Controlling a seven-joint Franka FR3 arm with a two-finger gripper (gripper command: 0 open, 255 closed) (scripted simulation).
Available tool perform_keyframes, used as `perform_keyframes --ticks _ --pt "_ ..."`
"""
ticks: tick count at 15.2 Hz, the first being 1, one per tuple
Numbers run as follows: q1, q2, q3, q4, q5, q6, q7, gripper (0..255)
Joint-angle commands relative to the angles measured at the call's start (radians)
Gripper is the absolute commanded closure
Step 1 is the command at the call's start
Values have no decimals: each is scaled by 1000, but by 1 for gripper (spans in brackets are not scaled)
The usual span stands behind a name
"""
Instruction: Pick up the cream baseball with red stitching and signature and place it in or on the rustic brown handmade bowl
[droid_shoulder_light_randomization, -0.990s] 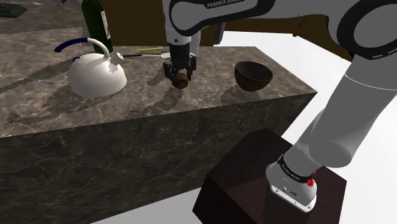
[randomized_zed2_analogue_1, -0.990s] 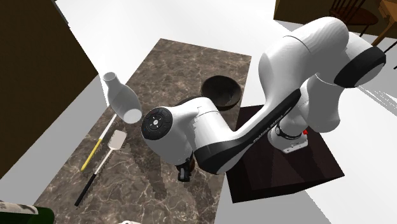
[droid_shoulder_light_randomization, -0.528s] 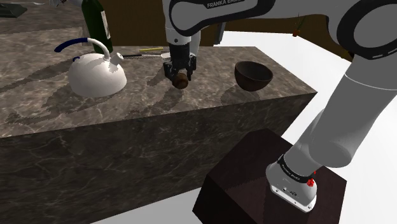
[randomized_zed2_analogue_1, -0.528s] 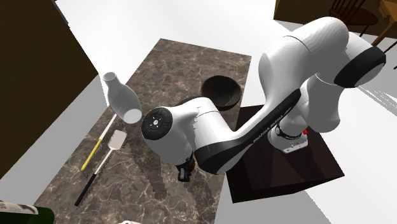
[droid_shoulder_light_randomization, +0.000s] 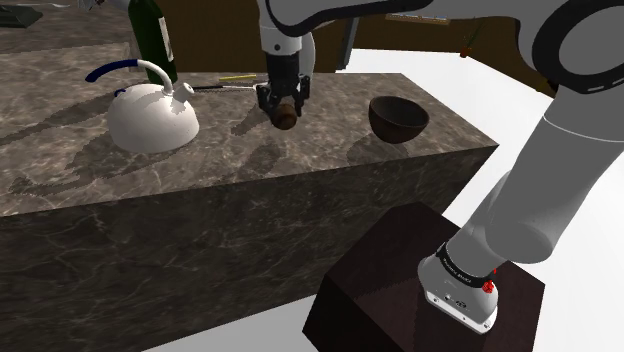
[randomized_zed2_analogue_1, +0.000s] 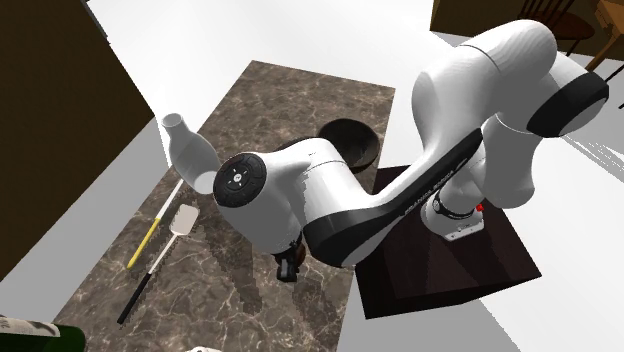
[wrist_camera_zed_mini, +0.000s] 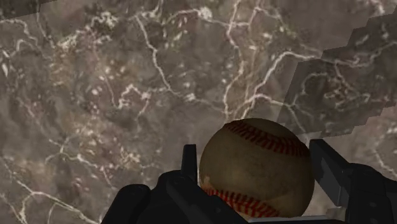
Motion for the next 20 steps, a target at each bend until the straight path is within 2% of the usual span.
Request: perform_keyframes --ticks 1,20 --pt "1 -7 1 17 2 -23 0 255" --pt "9 20 5 309 -3 -289 1 255"
